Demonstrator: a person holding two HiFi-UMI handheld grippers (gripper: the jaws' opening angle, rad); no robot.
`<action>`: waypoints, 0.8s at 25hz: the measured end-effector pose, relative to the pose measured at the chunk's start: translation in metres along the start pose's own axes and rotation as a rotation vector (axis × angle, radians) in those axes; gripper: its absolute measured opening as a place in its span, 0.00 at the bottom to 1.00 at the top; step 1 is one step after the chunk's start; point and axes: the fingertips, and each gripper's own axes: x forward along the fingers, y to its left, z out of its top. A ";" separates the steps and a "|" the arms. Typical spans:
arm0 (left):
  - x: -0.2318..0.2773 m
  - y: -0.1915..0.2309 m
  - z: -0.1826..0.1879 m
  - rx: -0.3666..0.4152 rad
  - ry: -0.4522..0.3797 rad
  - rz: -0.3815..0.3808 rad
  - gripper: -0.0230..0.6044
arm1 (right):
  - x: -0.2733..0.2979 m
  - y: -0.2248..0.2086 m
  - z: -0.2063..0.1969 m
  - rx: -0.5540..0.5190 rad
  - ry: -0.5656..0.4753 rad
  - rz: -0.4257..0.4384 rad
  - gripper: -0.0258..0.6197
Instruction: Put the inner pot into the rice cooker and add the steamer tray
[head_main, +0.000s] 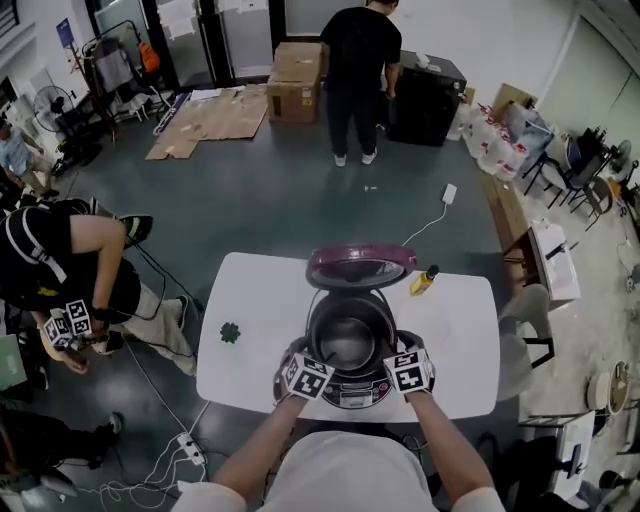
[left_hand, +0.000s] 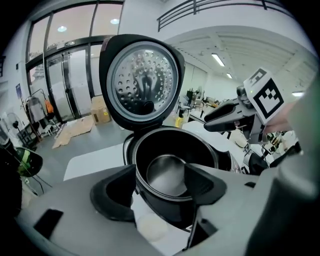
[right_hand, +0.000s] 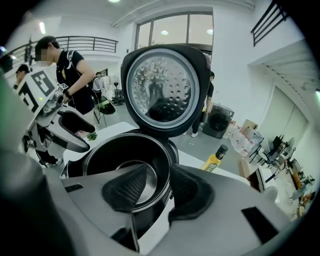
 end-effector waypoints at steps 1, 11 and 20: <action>-0.002 -0.002 0.002 0.002 -0.006 -0.004 0.54 | -0.003 -0.001 0.000 0.004 -0.011 -0.003 0.29; -0.010 -0.026 0.021 0.019 -0.040 -0.053 0.54 | -0.030 -0.013 -0.005 0.040 -0.053 -0.025 0.30; 0.004 -0.068 0.052 0.016 -0.055 -0.087 0.54 | -0.046 -0.054 -0.021 0.049 -0.079 -0.027 0.30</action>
